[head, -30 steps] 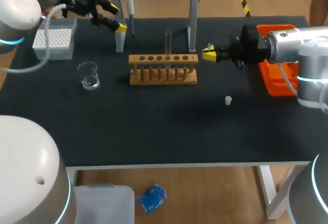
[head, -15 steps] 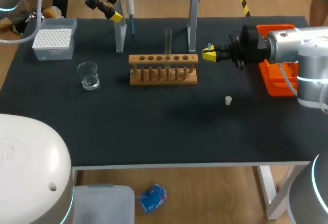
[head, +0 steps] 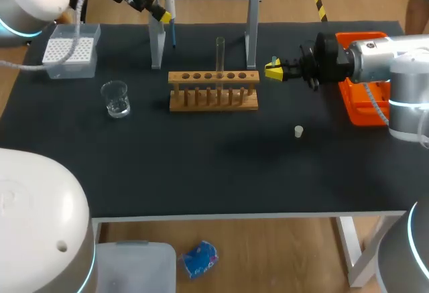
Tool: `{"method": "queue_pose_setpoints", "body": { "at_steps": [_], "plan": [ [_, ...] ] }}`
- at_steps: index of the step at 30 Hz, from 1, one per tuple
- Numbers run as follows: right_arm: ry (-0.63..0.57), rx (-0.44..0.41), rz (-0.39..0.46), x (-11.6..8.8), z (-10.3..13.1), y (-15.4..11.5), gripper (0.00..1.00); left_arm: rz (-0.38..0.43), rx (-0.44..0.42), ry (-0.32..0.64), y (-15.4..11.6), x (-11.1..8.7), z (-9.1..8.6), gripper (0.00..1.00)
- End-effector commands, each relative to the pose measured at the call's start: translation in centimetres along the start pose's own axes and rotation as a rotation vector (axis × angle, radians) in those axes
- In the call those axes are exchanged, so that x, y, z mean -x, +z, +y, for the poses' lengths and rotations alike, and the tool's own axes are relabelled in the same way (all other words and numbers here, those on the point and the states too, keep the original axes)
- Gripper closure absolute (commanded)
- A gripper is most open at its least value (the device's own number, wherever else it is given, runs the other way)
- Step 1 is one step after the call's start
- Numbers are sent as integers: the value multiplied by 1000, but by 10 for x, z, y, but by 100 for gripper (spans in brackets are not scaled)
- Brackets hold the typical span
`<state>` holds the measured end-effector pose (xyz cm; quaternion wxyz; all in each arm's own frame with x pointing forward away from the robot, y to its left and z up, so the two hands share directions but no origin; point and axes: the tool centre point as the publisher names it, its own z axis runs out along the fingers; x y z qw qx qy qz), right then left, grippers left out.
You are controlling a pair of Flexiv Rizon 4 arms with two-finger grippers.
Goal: Invert the test tube, pick up the pipette, mount the tip to pipette, aspirate from beaker and dispense into the tube, eject the tip, return the pipette, and cap with the stopper.
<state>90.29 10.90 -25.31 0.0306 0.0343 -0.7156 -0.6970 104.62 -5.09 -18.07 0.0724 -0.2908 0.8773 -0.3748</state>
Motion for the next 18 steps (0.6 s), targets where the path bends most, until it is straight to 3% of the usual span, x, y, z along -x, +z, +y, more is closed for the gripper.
{"method": "queue_pose_setpoints", "body": {
  "at_steps": [1, 10, 18],
  "plan": [
    [0, -2, -2, -1, 1, 0, 100, -158, 15, -92, 2, 4, 3, 0],
    [0, -2, -2, -1, 1, 0, 100, -300, 58, -178, 7, 15, -13, 0],
    [0, -2, -2, -1, 1, 0, 100, -364, 89, -270, 24, 19, -22, 0]
  ]
}}
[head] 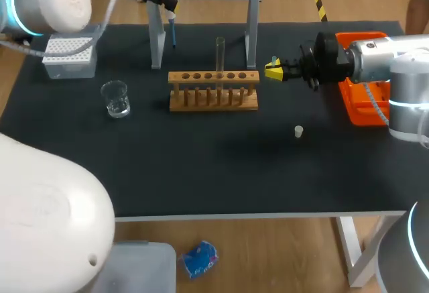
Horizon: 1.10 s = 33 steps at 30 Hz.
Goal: Invert the test tube, pick up the pipette, mount the tip to pipette, aspirate from beaker and dispense into the tube, eject the tip, return the pipette, and cap with the stopper.
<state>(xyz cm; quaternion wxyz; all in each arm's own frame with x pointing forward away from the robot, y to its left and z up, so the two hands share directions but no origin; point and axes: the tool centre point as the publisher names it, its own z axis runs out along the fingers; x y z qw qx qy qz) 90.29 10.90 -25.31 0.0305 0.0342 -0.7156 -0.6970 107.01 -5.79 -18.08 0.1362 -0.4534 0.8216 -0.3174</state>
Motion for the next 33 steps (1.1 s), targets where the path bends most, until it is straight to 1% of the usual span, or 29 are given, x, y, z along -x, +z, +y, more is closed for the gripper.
{"method": "queue_pose_setpoints", "body": {
  "at_steps": [1, 18, 19, 21, 23, 24, 28, 33],
  "plan": [
    [0, -2, -2, -1, 1, 0, 100, -91, 32, -4, 11, -2, -8, 0],
    [0, -2, -2, -1, 1, 0, 100, -91, 30, -12, 13, -2, -9, 0],
    [0, -2, -2, -1, 1, 0, 100, -105, 9, -33, 17, -2, -11, 0],
    [0, -2, -2, -1, 1, 0, 100, -163, 17, -69, 24, -2, -13, 0],
    [0, -2, -2, -1, 1, 0, 100, -182, -12, -112, 29, -2, -15, 0],
    [0, -2, -2, -1, 1, 0, 100, -211, -3, -118, 32, -3, -16, 0],
    [0, -2, -2, -1, 1, 0, 100, -234, -18, -141, 40, -7, -20, 0],
    [0, -2, -2, -1, 1, 0, 100, -263, -33, -173, 46, -5, -23, 0]
  ]
}}
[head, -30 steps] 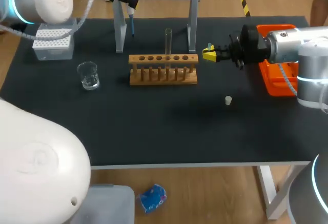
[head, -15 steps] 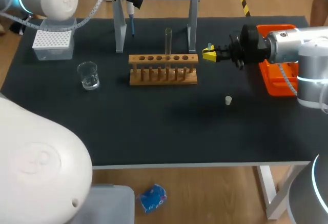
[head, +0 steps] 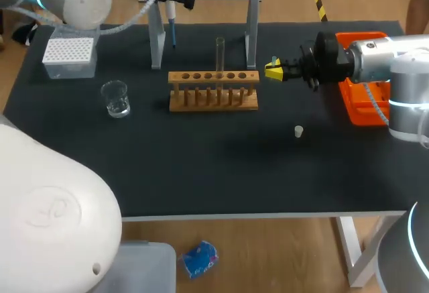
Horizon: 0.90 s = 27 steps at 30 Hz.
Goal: Invert the test tube, pick up the pipette, mount the tip to pipette, aspirate from beaker and dispense into the tube, eject the tip, return the pipette, and cap with the stopper.
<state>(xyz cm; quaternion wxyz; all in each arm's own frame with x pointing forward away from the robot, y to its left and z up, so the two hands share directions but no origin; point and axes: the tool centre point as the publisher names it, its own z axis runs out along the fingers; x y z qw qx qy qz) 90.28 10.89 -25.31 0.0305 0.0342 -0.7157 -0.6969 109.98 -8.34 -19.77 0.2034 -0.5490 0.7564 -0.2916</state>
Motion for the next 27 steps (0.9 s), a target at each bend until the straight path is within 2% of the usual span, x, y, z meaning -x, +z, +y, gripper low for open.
{"method": "queue_pose_setpoints", "body": {
  "at_steps": [1, 10, 13, 27],
  "plan": [
    [0, -2, -2, -1, 1, 0, 100, -51, -3, -6, 8, -4, -4, 0],
    [0, -2, -2, -1, 1, 0, 100, -147, -46, -80, 12, 3, -8, 0],
    [0, -2, -2, -1, 1, 0, 100, -147, -61, -109, 15, 4, -10, 0],
    [0, -2, -2, -1, 1, 0, 100, -166, -108, -125, 32, 16, -26, 0]
  ]
}}
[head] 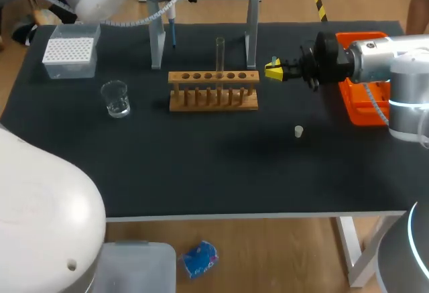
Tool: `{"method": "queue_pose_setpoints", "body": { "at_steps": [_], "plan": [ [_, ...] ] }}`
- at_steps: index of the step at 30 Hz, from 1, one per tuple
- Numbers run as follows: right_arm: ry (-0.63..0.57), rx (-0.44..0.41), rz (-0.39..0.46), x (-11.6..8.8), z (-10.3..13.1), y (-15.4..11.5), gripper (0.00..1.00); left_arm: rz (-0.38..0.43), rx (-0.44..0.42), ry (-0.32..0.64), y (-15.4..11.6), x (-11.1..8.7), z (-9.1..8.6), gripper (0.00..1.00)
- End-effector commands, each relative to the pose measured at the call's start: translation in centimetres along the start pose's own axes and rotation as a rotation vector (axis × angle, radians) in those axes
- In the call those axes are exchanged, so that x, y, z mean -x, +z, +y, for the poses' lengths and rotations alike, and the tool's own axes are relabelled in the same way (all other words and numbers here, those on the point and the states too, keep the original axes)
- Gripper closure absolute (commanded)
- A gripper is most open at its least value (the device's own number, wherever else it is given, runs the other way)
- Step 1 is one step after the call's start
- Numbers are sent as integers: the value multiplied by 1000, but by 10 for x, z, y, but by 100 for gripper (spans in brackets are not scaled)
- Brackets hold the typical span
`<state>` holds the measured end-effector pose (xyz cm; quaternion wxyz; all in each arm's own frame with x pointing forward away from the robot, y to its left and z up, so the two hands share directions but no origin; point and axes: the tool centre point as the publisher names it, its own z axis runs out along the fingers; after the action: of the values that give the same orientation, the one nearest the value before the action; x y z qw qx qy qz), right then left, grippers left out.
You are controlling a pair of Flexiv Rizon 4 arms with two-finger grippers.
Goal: Invert the test tube, pick up the pipette, mount the tip to pipette, aspirate from beaker and dispense into the tube, eject the tip, return the pipette, and cap with the stopper.
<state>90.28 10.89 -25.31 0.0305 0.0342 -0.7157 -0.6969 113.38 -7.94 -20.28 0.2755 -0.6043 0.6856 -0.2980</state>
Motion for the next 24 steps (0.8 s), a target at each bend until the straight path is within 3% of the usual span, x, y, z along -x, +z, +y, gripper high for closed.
{"method": "queue_pose_setpoints", "body": {
  "at_steps": [1, 24],
  "plan": [
    [0, -2, -2, -1, 1, 0, 100, -5, -1, -5, 10, 0, -6, 0],
    [0, -2, -2, -1, 1, 0, 100, -33, -22, -43, 40, 5, -22, 0]
  ]
}}
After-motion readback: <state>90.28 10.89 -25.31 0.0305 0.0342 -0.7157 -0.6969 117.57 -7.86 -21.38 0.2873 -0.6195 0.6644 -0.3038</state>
